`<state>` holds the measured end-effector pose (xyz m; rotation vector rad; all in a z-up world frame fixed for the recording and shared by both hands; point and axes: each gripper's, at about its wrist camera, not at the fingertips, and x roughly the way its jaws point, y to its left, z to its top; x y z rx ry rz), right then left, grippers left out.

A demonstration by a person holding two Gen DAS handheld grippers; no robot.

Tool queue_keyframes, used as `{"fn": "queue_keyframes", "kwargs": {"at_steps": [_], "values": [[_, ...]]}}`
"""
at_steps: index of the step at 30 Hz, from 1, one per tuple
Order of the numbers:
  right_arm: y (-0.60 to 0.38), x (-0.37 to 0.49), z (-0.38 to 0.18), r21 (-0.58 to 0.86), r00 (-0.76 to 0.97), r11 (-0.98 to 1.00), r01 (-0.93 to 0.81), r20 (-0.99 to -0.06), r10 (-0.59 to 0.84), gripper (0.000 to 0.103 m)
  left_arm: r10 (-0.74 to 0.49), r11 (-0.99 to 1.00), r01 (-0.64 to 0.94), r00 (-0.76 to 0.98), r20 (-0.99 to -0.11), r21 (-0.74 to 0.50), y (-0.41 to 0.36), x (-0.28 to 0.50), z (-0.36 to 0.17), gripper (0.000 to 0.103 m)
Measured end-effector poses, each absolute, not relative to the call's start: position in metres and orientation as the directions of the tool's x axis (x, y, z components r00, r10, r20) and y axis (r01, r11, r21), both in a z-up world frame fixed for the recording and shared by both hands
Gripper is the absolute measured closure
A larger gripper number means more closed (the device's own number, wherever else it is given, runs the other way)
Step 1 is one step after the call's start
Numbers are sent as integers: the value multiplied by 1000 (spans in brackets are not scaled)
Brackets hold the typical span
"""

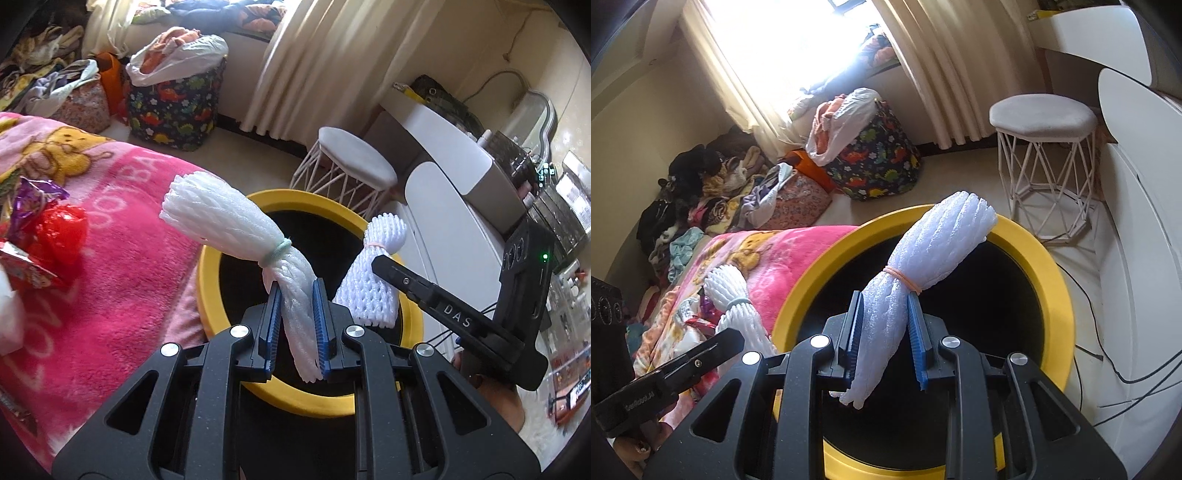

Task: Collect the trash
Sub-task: 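Open the right tool to drop the foam net into the bin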

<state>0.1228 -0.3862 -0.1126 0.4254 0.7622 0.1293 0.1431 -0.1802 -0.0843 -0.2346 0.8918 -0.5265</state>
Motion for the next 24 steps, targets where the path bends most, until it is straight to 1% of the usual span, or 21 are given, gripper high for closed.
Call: {"fn": "queue_keyframes", "kwargs": {"at_steps": [4, 5, 6, 7, 8, 9, 10, 12, 16, 18, 21, 24], "values": [[-391, 122, -117, 420, 713, 905, 64, -654, 253, 75, -535, 844, 352, 502, -679, -405, -186, 146, -87, 91], [-392, 123, -117, 420, 713, 905, 69, -656, 250, 74, -535, 844, 354, 502, -679, -403, -187, 146, -87, 86], [-393, 122, -118, 418, 713, 905, 74, -657, 245, 71, -529, 847, 355, 507, -680, -395, -188, 146, -87, 78], [-393, 122, -118, 416, 713, 906, 75, -658, 242, 71, -522, 852, 355, 514, -680, -386, -187, 145, -87, 74], [-394, 123, -118, 414, 713, 907, 77, -659, 240, 69, -518, 854, 353, 519, -680, -382, -187, 144, -87, 67], [-394, 122, -118, 414, 714, 907, 78, -658, 239, 65, -514, 857, 349, 525, -678, -380, -185, 144, -86, 61], [-394, 122, -118, 413, 716, 907, 79, -657, 237, 63, -511, 859, 346, 532, -676, -377, -184, 143, -86, 58], [-392, 122, -117, 411, 719, 908, 76, -654, 236, 61, -501, 865, 340, 546, -671, -369, -180, 142, -84, 48], [-387, 121, -115, 414, 727, 909, 55, -640, 248, 57, -496, 868, 329, 565, -659, -371, -173, 140, -79, 44], [-385, 120, -113, 414, 731, 909, 43, -633, 253, 56, -488, 873, 321, 579, -654, -367, -169, 138, -77, 38], [-380, 118, -108, 406, 742, 914, 22, -619, 257, 53, -485, 875, 318, 590, -645, -366, -165, 137, -74, 37], [-375, 117, -104, 409, 747, 913, -2, -606, 273, 52, -478, 878, 305, 606, -636, -369, -158, 136, -71, 36]]}}
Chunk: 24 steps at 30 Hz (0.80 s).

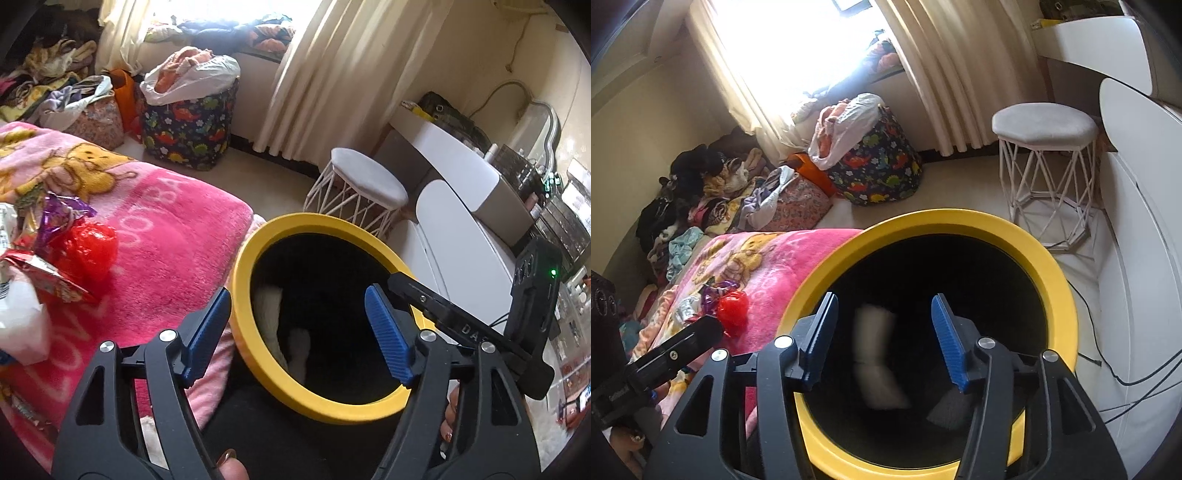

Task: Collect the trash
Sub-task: 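Open the right tool to drop the foam net into the bin, then grasp the white plastic bag with the left tool while the right tool grasps the red wrapper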

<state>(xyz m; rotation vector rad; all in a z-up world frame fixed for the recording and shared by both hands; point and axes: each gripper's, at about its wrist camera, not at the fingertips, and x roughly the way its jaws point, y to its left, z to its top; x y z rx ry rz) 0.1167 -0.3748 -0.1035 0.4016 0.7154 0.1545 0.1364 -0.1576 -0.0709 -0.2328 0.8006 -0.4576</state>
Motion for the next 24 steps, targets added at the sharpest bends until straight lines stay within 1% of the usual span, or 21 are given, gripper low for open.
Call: {"fn": "queue_keyframes", "kwargs": {"at_steps": [10, 12, 17, 24], "values": [[-349, 115, -91, 384, 756, 919, -86, -576, 312, 46, -432, 899, 265, 670, -604, -350, -133, 132, -58, 27], [-342, 114, -89, 378, 755, 920, -104, -573, 320, 44, -415, 907, 257, 684, -600, -335, -128, 131, -56, 21], [-325, 113, -84, 359, 750, 921, -150, -566, 342, 42, -376, 922, 228, 717, -588, -311, -114, 128, -50, 14], [-299, 114, -79, 342, 733, 916, -208, -566, 378, 40, -331, 935, 181, 752, -570, -304, -91, 125, -44, 11]]}}
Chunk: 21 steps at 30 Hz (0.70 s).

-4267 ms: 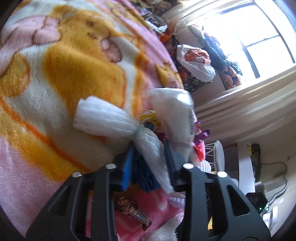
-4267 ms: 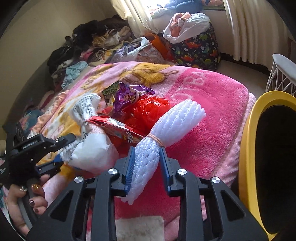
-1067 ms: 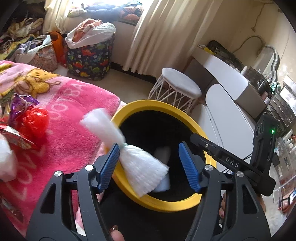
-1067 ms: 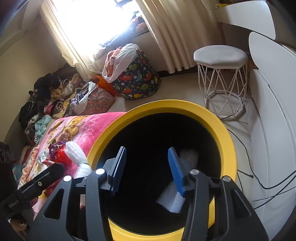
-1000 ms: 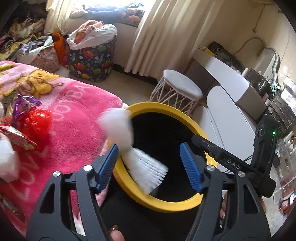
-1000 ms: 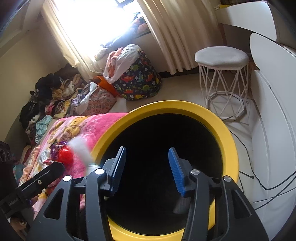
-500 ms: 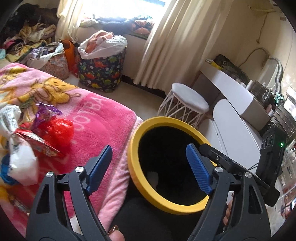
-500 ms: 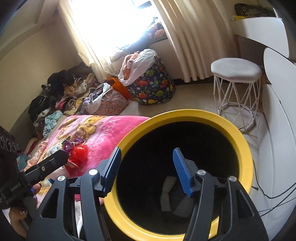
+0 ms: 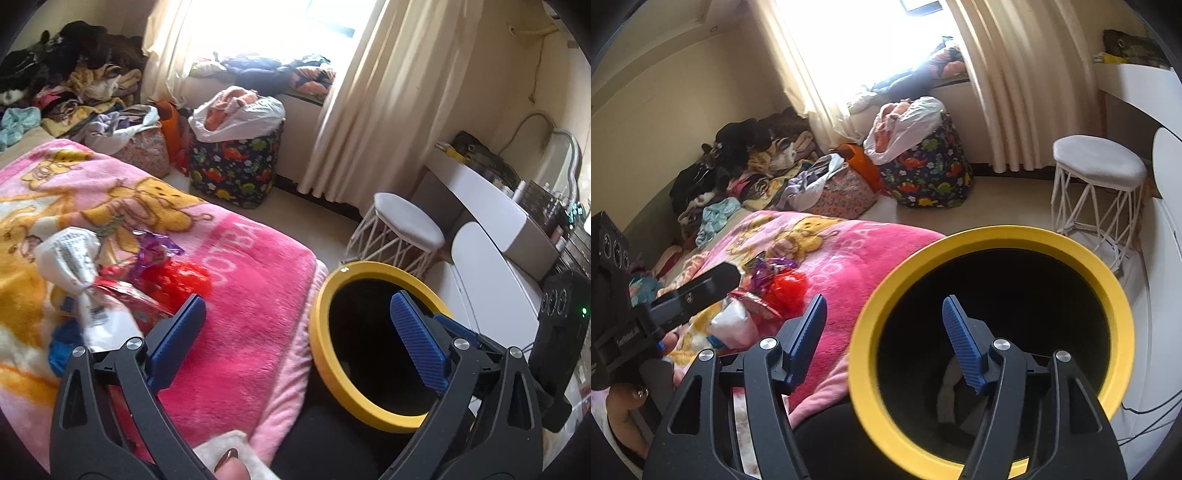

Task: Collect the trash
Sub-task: 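Grasp the white plastic bag with the left tool while the right tool grasps the red wrapper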

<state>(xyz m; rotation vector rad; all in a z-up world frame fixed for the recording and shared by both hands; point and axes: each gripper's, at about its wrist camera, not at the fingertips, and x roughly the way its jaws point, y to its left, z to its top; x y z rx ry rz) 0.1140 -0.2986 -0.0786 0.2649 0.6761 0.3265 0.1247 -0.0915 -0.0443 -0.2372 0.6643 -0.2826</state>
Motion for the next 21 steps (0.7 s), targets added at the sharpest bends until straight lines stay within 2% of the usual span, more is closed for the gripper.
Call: {"fn": "queue_keyframes", "kwargs": {"at_steps": [21], "values": [[-214, 130, -72, 295, 638, 858, -420, -577, 511, 40, -232, 943, 45, 801, -552, -331, -24, 120, -40, 11]]}}
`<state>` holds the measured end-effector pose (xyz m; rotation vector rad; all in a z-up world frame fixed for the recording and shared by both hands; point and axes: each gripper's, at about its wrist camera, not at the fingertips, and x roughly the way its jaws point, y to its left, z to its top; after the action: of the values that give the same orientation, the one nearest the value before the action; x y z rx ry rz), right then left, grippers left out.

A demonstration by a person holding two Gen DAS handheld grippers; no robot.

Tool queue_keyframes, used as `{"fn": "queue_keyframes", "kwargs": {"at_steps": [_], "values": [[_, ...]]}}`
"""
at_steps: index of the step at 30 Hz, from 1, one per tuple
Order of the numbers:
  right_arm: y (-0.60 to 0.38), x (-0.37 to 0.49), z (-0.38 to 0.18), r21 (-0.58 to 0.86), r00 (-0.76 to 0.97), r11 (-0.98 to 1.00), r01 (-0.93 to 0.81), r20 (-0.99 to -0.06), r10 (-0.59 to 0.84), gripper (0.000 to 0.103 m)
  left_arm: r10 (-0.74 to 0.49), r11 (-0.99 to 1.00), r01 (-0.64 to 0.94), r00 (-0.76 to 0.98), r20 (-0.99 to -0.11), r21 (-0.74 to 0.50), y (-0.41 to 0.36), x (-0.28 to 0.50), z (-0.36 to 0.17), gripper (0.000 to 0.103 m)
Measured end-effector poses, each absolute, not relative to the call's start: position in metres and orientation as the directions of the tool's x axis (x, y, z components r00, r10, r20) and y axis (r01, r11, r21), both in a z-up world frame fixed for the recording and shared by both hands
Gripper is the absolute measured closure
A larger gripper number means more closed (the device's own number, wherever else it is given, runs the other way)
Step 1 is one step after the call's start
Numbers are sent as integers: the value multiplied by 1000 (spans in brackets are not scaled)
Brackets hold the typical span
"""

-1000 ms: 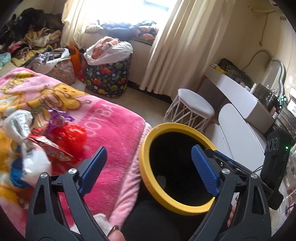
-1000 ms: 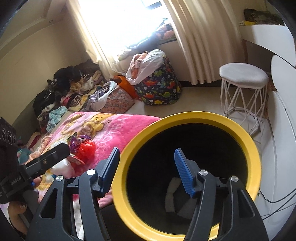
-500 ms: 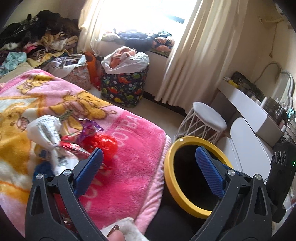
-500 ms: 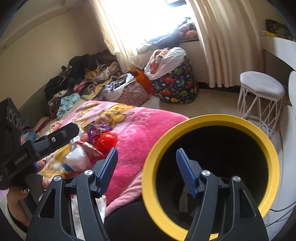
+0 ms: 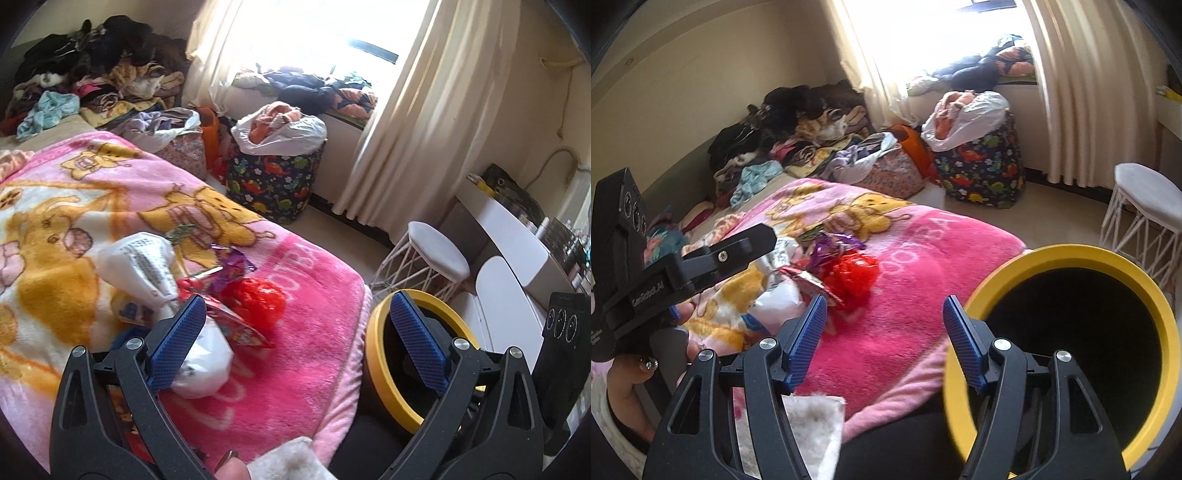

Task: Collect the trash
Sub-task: 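Grasp the white plastic bag with the left tool while the right tool grasps the red wrapper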

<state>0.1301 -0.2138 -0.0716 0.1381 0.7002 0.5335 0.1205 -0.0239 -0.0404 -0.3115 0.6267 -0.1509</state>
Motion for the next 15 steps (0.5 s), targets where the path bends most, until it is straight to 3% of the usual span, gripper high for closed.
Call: {"fn": "queue_keyframes", "kwargs": {"at_steps": [7, 15], "values": [[-185, 143, -79, 284, 578, 822, -494, -599, 554, 41, -191, 936, -21, 810, -555, -352, 7, 122, -43, 11], [-155, 165, -99, 283, 500, 795, -536, -652, 570, 52, -144, 907, -129, 799, -583, -401, 50, 128, -53, 11]]}}
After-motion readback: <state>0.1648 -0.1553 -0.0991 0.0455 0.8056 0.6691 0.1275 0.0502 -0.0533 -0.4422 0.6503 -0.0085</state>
